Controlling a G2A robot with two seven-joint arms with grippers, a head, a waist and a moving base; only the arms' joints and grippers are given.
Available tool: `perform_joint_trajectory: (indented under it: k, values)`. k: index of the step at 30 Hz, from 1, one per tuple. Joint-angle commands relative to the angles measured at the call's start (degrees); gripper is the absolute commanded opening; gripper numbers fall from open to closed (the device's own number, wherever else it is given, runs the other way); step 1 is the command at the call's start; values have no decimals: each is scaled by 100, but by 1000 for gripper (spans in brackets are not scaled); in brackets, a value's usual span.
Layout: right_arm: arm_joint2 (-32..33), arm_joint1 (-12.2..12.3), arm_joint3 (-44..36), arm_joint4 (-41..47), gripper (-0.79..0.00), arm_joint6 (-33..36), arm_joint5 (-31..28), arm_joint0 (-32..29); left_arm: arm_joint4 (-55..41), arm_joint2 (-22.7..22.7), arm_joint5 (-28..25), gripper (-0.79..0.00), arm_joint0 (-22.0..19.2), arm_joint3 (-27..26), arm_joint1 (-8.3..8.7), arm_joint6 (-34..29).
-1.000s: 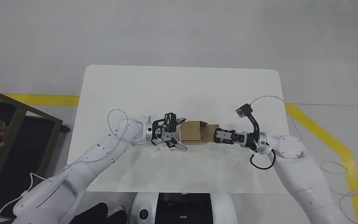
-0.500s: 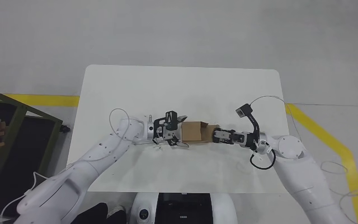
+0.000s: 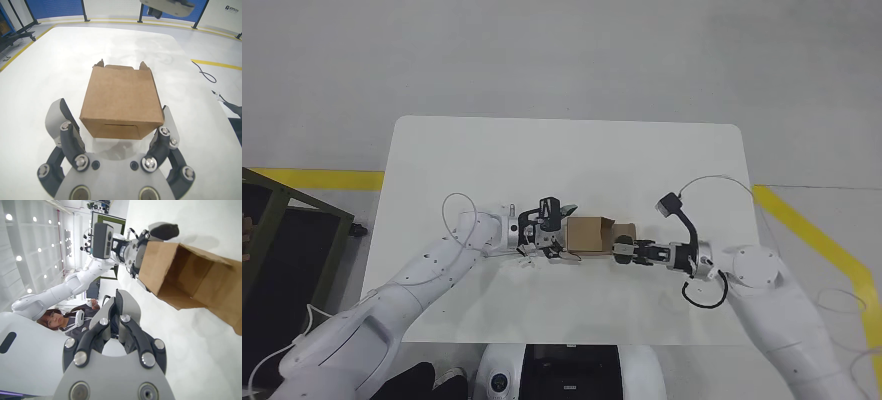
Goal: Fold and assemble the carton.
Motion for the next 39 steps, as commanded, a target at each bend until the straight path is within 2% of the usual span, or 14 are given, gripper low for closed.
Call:
perform_joint_trajectory:
  k: [1, 8, 11, 14, 39]
  values:
    - [-11, 18, -65, -195, -785, -30, 218, -82, 12, -5, 8, 0, 0, 21, -10, 20]
    - [-29, 66, -109, -887, -785, -394, 1002, -287, 55, -3, 7, 0, -14, 70, -48, 12]
    - [-24, 46, 61, -549, -785, -532, 1063, -334, 67, -3, 2, 0, -25, 78, -65, -4]
    - [-89, 31, 228, -700, -785, -703, 1293, -250, 75, 0, -14, 0, -32, 97, -82, -30]
    - [-1159, -381, 1543, -323, -785, -749, 748, 1030, 227, 56, -276, 0, -188, 272, -213, -9]
